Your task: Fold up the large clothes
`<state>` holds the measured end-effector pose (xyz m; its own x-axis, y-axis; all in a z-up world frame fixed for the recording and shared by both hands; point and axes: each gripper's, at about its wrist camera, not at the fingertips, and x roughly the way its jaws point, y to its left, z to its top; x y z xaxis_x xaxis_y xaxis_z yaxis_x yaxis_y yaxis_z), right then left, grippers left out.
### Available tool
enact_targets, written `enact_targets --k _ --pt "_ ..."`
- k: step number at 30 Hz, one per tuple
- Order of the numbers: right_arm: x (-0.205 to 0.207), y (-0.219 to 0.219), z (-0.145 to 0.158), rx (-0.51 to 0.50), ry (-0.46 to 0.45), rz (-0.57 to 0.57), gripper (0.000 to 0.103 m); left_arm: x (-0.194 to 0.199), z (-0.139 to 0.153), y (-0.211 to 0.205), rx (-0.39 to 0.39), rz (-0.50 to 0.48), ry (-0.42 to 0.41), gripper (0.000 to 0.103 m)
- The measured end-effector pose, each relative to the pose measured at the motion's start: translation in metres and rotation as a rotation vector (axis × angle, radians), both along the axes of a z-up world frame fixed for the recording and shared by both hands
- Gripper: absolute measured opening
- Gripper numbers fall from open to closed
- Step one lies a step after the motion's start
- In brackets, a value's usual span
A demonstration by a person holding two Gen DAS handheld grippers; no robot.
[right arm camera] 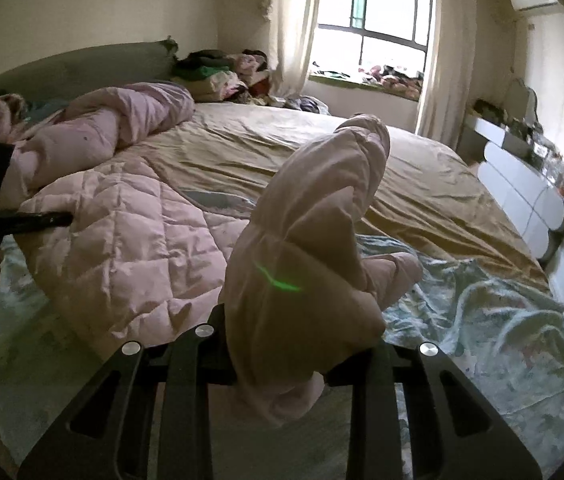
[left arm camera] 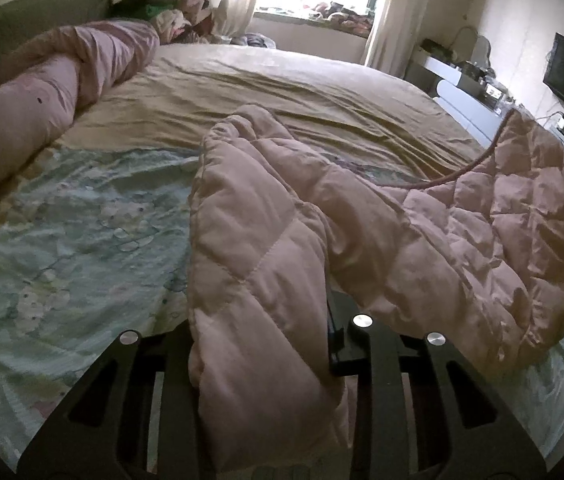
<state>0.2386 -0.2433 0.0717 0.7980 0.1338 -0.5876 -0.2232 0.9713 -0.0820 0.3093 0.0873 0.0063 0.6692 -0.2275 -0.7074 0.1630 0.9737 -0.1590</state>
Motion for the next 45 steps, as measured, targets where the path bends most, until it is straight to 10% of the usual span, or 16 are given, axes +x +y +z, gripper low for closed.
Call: enact_targets --k 45 --pt "-0.092 -0.041 -0.023 0.152 0.050 -0.088 0.027 -0.103 -0.013 0.022 0.101 -0.016 -0.018 0.022"
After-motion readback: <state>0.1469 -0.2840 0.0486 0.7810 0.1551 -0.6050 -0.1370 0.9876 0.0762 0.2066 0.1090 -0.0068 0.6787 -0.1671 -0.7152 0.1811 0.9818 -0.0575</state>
